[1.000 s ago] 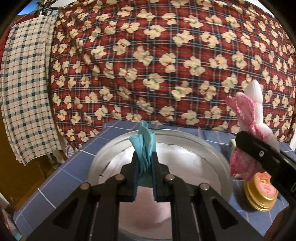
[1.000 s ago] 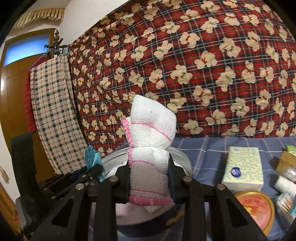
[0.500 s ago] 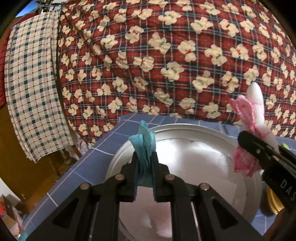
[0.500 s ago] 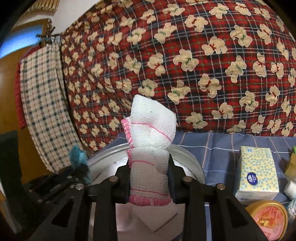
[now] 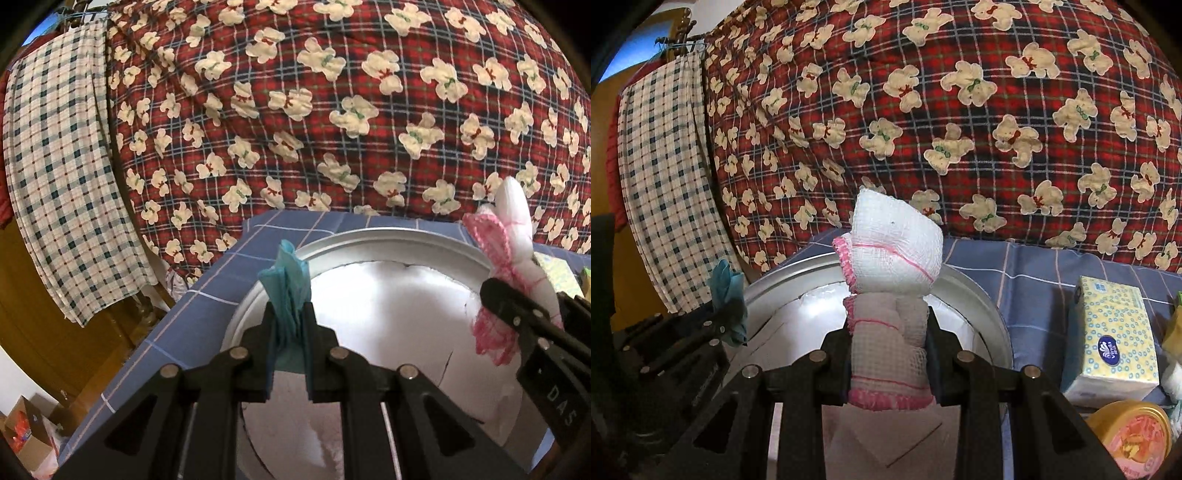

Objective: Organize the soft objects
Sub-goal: 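Open both tools to drop the teal cloth and gauze roll into the tin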

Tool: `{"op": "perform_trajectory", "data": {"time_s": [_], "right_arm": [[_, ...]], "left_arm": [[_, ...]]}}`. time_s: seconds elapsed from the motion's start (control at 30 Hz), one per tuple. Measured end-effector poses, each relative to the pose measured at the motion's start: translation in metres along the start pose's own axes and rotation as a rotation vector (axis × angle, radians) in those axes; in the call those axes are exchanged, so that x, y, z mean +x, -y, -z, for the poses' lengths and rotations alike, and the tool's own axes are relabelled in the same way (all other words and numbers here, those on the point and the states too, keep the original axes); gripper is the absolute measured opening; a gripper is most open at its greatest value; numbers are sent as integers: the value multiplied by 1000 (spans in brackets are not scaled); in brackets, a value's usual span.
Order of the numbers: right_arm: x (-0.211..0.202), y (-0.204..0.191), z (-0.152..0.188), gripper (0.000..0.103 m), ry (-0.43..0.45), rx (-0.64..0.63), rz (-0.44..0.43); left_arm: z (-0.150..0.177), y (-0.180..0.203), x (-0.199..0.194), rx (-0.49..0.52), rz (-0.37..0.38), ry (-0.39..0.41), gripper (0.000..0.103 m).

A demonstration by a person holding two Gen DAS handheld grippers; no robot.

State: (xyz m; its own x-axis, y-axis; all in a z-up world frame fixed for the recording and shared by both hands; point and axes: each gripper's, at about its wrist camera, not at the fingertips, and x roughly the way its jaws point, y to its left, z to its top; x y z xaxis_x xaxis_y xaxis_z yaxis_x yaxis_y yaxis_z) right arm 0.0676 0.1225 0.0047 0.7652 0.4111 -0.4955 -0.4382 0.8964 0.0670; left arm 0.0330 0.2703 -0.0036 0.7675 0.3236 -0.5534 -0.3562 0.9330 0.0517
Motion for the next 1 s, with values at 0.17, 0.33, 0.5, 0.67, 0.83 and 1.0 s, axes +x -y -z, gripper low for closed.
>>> {"op": "perform_trajectory", "data": {"time_s": [0.17,0.33,0.5,0.67,0.83,1.0], "right_arm": [[7,2,4,34,-27,-6,-6],[10,2,6,34,-35,-19,-5],[15,0,9,38,-47,-40,12],[11,3,10,64,-23,-27,-9],[-7,10,9,67,41,27,-67],[-43,17,7,80,202,41,-23]], "left_arm": [[3,4,4,10,-2,-15,10],[5,6,7,15,-14,-18,10],[8,3,10,16,-31,-27,11],[9,-6,7,-63,2,-17,72],[8,-1,-21,-81,-4,108,103],[10,7,-31,-102,15,119,103]]}}
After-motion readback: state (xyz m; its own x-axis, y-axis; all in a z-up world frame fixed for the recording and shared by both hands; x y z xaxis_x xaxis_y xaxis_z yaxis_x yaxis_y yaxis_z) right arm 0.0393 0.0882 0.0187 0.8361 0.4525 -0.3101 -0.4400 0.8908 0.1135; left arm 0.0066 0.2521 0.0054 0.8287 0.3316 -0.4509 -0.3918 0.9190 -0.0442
